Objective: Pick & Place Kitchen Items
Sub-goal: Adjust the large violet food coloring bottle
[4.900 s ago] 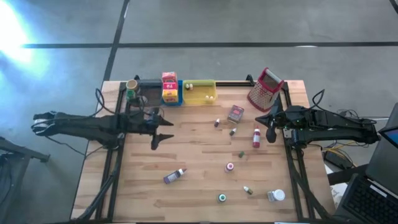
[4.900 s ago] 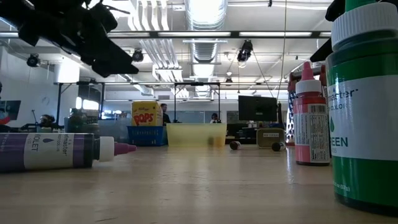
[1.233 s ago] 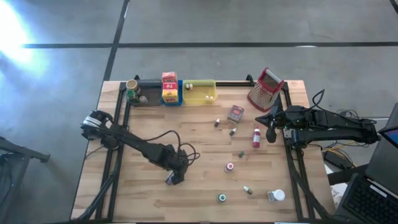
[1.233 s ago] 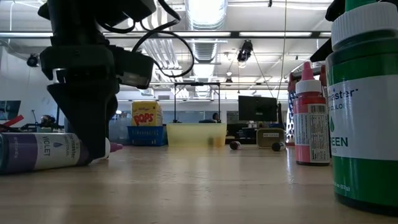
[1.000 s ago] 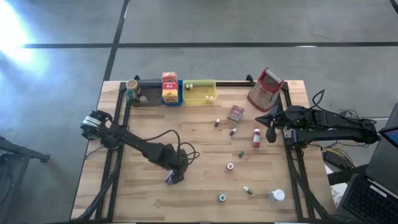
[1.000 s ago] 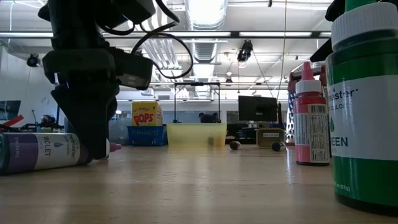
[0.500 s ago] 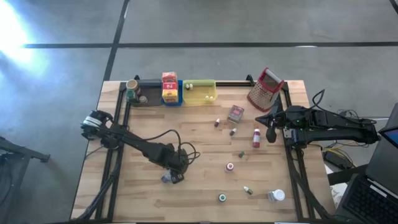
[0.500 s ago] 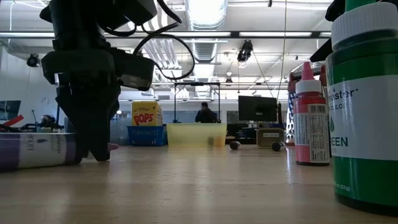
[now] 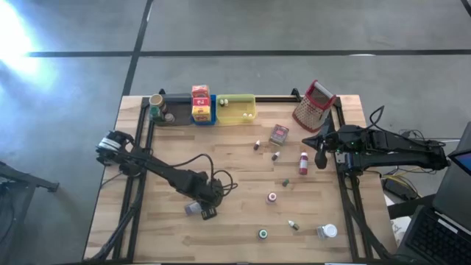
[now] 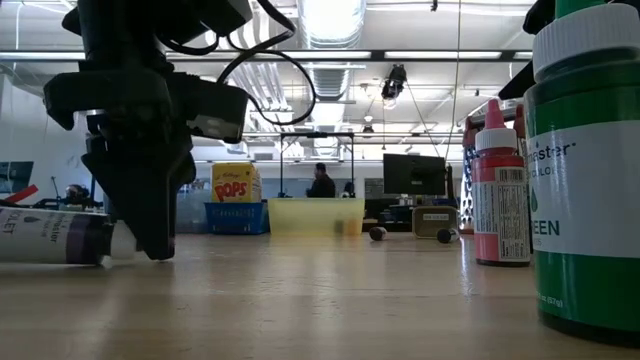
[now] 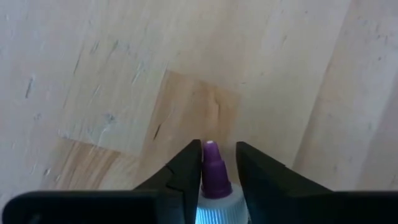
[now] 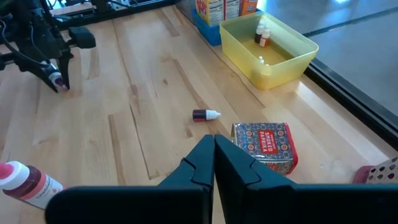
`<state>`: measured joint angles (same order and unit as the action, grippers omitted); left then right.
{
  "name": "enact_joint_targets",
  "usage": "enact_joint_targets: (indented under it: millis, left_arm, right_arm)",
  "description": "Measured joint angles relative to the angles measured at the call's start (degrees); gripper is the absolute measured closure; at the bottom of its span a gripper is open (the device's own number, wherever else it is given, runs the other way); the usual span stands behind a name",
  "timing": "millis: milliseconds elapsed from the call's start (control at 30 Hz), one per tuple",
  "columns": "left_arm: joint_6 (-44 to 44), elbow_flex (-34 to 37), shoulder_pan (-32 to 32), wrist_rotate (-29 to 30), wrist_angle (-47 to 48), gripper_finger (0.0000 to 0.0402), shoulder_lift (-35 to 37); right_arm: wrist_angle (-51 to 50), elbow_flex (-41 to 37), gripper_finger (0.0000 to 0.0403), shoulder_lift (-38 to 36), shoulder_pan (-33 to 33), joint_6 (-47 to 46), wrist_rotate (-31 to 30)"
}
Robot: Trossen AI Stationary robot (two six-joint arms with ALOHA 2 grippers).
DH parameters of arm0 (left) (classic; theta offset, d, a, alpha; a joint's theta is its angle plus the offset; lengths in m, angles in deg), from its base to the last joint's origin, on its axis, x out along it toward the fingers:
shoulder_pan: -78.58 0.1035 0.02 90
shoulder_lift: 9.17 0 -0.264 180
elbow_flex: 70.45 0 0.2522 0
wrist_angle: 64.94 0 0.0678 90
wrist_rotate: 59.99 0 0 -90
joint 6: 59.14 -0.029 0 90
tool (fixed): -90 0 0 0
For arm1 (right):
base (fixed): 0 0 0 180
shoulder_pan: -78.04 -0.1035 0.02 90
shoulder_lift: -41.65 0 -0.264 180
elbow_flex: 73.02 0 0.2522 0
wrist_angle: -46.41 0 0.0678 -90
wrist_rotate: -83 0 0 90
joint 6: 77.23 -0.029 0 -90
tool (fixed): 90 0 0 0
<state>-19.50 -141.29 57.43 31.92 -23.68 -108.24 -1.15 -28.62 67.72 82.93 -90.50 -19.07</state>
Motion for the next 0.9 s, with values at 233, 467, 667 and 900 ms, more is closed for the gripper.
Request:
enact_joint_targets:
  millis: [233, 467, 667, 900]
  left_arm:
    - [-0.83, 0.0, 0.04, 0.03, -0.02, 0.0306, 0.0]
    - [-2.03, -0.12, 0.37, 0.21, -0.31, 0.0305, 0.87]
    - [-1.71, -0.31, 0.48, 0.36, 0.85, 0.0272, 1.46]
    - [5.05, -0.34, 0.5, -0.05, 8.18, 0.0168, 4.03]
  right_arm:
    - [0.0, 0.0, 0.0394, 0.0, 0.0, 0.0, -0.01]
    - [0.0, -0.01, 0.0394, 0.0, 0.02, -0.01, 0.0]
    - [0.0, -0.01, 0.0394, 0.0, 0.02, 0.01, -0.01]
    - [-0.02, -0.01, 0.0394, -0.02, 0.02, 0.01, 0.0]
